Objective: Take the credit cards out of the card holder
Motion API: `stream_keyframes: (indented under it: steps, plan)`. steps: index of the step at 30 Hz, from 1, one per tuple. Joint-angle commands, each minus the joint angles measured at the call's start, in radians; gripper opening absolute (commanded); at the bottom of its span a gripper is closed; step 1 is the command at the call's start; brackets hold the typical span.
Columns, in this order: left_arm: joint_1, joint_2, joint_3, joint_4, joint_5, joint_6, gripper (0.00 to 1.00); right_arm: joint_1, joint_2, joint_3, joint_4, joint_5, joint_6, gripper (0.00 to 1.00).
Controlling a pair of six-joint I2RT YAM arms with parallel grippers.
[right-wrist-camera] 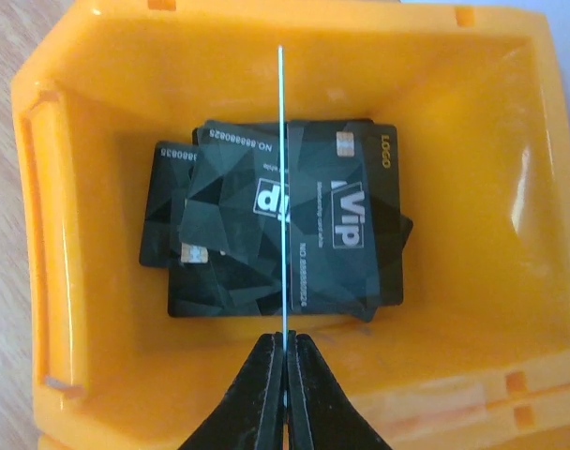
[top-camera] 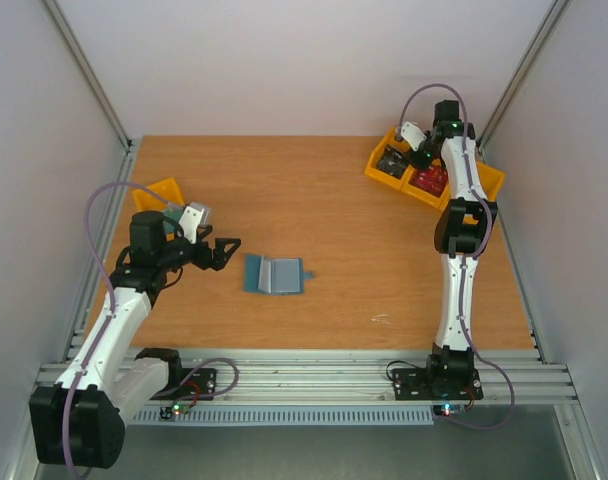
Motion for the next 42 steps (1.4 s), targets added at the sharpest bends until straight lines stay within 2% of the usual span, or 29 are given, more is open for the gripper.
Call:
stream_keyframes:
  steps: [1,10,22,25,29,35,38,42]
  plan:
    - [0.005,0.009,-0.003,0.073,-0.011,0.0,0.99,0.02,0.021,-0.023,0.034,0.059,-0.057,0.01]
    - [0.004,0.004,-0.008,0.069,-0.009,-0.003,0.99,0.02,0.034,-0.042,0.072,0.068,-0.077,0.02]
    - [0.005,0.002,-0.004,0.074,-0.004,-0.007,0.99,0.022,0.042,-0.09,0.162,0.068,-0.04,0.01]
    - [0.004,-0.002,-0.003,0.067,-0.003,-0.005,0.99,0.022,0.042,-0.092,0.19,0.08,-0.015,0.04]
    - [0.004,-0.003,-0.003,0.064,0.0,-0.005,0.99,0.027,0.044,-0.092,0.263,0.114,0.03,0.14]
    - [0.005,-0.01,0.0,0.056,-0.004,0.0,0.99,0.042,0.042,-0.096,0.379,0.247,0.047,0.29]
    - [0.004,-0.014,0.001,0.049,-0.005,0.002,0.99,0.043,0.027,-0.092,0.443,0.34,0.066,0.39]
    - [0.005,-0.018,-0.004,0.055,-0.001,-0.003,0.99,0.048,-0.013,-0.058,0.481,0.412,0.115,0.48]
